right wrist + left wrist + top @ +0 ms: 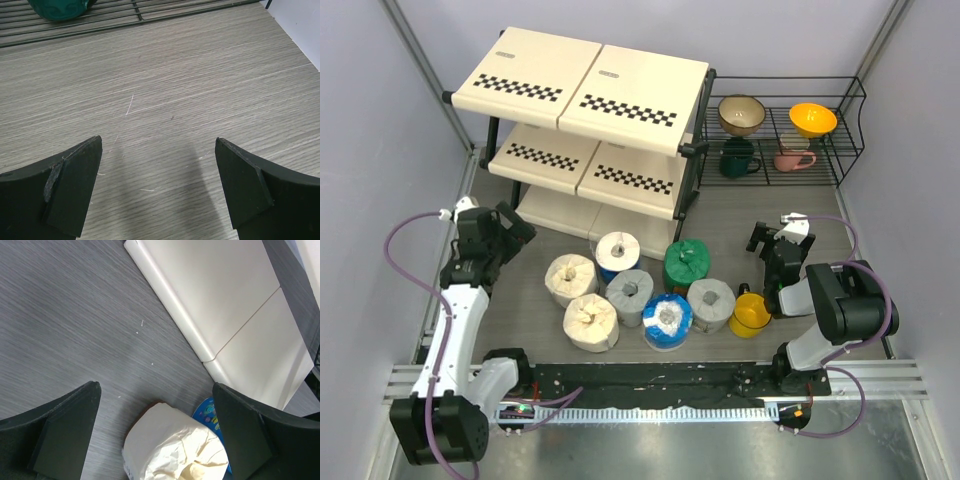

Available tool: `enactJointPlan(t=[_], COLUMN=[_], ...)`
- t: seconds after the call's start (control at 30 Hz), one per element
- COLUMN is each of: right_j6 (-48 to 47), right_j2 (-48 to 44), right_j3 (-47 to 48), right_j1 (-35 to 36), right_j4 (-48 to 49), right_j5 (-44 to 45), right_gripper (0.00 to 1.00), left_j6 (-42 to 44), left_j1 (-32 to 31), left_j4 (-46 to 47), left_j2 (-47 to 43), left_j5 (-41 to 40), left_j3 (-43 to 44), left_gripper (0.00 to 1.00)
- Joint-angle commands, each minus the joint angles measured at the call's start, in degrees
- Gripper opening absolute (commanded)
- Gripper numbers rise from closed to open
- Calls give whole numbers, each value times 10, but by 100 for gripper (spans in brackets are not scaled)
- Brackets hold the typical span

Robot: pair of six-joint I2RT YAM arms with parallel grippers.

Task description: Place and organize the paper towels onto the shelf

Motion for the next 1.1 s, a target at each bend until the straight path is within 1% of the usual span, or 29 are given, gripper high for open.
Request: enactJointPlan(t=[0.0,0.1,0.13,0.17,0.2,0.23,0.27,0.3,0.33,0.37,0.4,0.47,0.5,0.57,0.6,0.7,0.77,0.87,0.9,0.97,1.03,1.07], right_j6=[1,0,-2,0,1,3,11,18,29,36,52,66,85,108,131,147,167,198,202,206,211,218], right_j2=[-27,-96,-114,-161,-184,-211,-257,-281,-303,-341,-356,-391,-400,-413,-420,-428,-433,-428,-420,-410,-388,-378], right_j3=[-7,2,6,10,18,21,26,38,46,54,71,93,118,143,169,199,215,249,259,293,317,343], right_j1=[-1,1,2,1,2,1,1,1,1,1,2,1,2,1,1,2,1,1,1,1,1,1], right_j4=[48,-18,-61,-83,-104,-146,-166,-188,-236,-260,-310,-366,-426,-487,-542,-591,-607,-655,-687,-714,-762,-783], right_j5=[5,5,5,4,7,5,5,6,8,10,10,29,39,84,101,115,117,101,91,64,62,71], right_gripper=[100,100,100,100,100,100,100,100,100,100,100,100,99,100,100,100,100,100,100,100,100,100], left_j6=[28,38,39,41,41,41,40,40,39,39,36,35,37,36,36,32,14,12,10,9,12,12], left_j1=[4,3,3,3,4,3,3,4,3,3,3,3,4,3,4,3,3,3,4,4,3,4], left_j4=[-36,-50,-53,-53,-53,-53,-55,-56,-58,-56,-53,-49,-53,-54,-53,-58,-70,-97,-108,-115,-122,-122], left_j2=[-26,-22,-21,-20,-15,-13,-10,-6,-3,-2,-1,0,0,0,-2,-2,3,18,21,26,27,26], left_j5=[-16,-14,-14,-12,-12,-11,-10,-7,-6,-6,-6,-1,3,9,12,-1,-34,-47,-52,-63,-65,-66], left_j3=[38,51,53,53,54,55,57,61,63,63,64,64,66,70,70,75,85,99,102,106,107,108], left_gripper=[100,100,100,100,100,100,99,100,100,100,100,100,100,100,100,100,100,100,100,100,100,100])
